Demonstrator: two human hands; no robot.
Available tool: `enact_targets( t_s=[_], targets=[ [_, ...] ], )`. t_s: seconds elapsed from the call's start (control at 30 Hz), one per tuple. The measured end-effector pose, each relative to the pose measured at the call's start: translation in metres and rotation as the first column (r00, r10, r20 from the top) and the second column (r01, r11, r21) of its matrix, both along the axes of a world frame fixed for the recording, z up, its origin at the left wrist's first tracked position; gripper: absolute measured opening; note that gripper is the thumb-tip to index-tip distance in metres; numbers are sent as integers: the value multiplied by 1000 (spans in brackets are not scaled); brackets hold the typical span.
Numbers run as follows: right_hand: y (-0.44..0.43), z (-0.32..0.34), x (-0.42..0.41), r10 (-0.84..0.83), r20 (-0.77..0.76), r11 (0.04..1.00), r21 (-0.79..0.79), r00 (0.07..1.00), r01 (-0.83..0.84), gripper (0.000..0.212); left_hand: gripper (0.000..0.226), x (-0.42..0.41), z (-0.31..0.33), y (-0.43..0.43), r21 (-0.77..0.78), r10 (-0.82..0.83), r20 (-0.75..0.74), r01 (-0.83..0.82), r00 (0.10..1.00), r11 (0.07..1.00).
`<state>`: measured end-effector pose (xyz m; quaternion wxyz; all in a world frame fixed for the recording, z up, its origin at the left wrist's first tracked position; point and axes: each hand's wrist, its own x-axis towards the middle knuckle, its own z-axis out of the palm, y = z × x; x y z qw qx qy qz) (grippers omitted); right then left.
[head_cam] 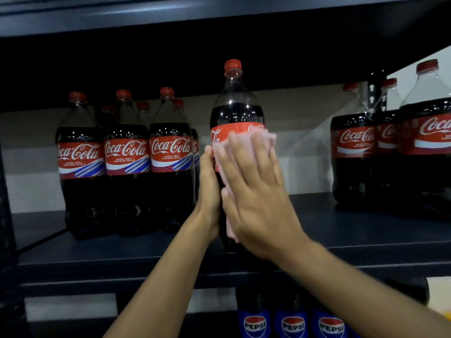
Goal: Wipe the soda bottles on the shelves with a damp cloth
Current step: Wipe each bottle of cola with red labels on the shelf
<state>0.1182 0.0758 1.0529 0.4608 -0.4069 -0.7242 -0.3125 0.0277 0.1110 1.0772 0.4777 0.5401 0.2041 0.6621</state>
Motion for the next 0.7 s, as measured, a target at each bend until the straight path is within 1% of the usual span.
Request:
enact_targets(
  t_s=[0.07,0.13,0.23,0.33,0.4,0.43,0.5,0.57,0.63,0.7],
  targets=[
    [2,-32,7,-7,123,997,73,992,-2,62,78,-4,1,5,-35,-58,16,58,998,998],
    [6,-49,19,-10,213,990,139,977,-21,61,80,-7,3,8,-70,-104,14,104,995,992],
    [9,-39,21,17,250,985,163,968,-59,57,78,-10,4,8,-95,-118,-27,115,993,989],
    [17,-2,19,94,163,973,193,982,-125,54,69,-13,5,6,-101,-110,-82,102,991,990],
    [24,34,22,51,131,970,227,990,-80,55,67,-12,8,3,-134,-100,-81,89,992,987],
    [27,52,24,42,118,973,223,992,-67,57,71,-12,9,2,-160,-103,-71,90,992,983],
    [28,87,29,75,83,980,176,994,-89,60,81,-15,8,1,-189,-92,-59,80,994,979],
    [27,112,32,112,58,988,99,992,-117,61,86,-16,8,-6,-196,-58,-92,39,994,980],
    [26,123,31,155,36,988,19,987,-156,61,81,-10,6,-13,-188,-10,-111,-11,994,982],
    [26,118,28,206,-9,978,45,979,-205,59,73,1,4,-15,-160,21,-101,-37,995,986]
  ],
)
